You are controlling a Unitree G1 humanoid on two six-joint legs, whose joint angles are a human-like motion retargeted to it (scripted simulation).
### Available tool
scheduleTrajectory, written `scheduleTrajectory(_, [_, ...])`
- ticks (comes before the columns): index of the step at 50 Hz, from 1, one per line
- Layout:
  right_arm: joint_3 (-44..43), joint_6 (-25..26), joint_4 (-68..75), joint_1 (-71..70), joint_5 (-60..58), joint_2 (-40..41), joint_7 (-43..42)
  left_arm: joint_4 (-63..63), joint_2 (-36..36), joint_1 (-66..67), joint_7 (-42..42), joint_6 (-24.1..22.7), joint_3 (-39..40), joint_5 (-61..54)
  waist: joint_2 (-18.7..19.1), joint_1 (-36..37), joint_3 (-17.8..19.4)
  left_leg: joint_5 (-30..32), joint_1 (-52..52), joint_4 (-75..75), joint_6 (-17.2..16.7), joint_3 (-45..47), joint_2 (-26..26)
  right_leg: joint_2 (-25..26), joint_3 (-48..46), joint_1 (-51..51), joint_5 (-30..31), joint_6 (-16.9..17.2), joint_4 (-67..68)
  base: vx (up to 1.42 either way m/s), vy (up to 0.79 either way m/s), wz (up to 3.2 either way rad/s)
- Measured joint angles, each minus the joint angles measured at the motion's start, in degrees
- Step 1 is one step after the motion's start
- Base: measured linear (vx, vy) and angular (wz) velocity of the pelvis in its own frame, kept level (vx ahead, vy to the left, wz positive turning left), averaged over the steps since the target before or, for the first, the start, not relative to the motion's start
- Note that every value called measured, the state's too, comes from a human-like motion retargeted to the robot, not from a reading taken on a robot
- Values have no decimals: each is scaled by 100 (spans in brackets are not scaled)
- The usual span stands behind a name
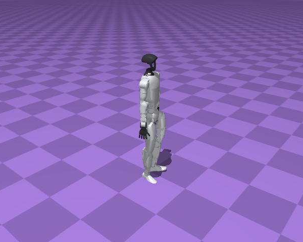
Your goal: In place motions
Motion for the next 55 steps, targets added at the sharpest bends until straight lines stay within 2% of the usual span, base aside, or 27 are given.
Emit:
scheduleTrajectory(33, [-72,-64,123,47,2,-68,-1,-60,-51,-12,-24,1,-53,-17,5,-28,-19,-149,62,144,-120,-92,-4,-74,-112,236,66,29,-48,0,0,0])
scheduleTrajectory(55, [-153,-134,101,159,2,-141,4,-25,-64,88,81,33,36,-22,-56,254,-16,-104,-188,80,1,-755,-329,-348,-810,461,63,210,-104,4,14,35])
